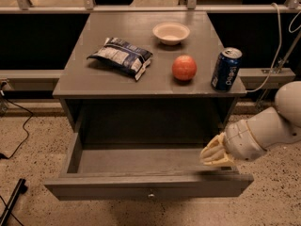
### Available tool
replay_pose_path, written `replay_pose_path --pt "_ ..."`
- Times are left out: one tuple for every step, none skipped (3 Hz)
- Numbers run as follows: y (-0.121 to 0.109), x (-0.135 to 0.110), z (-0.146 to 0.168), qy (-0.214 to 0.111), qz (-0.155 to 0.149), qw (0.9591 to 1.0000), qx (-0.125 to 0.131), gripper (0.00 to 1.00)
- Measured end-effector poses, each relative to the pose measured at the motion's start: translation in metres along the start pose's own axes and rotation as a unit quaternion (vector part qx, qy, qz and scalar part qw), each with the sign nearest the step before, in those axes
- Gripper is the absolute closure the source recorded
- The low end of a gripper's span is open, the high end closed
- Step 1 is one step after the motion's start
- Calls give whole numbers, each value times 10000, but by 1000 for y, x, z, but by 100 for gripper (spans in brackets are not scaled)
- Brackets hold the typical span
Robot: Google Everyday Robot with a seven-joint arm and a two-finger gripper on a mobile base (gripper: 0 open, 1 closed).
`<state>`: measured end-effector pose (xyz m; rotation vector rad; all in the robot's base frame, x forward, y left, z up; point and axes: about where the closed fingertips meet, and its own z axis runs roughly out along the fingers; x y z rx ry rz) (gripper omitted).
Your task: Open top drawer
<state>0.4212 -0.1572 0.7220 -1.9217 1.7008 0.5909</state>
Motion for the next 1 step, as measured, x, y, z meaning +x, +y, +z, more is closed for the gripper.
replay_pose_path --pt "-6 -6 -38 -568 68 9922 1109 82"
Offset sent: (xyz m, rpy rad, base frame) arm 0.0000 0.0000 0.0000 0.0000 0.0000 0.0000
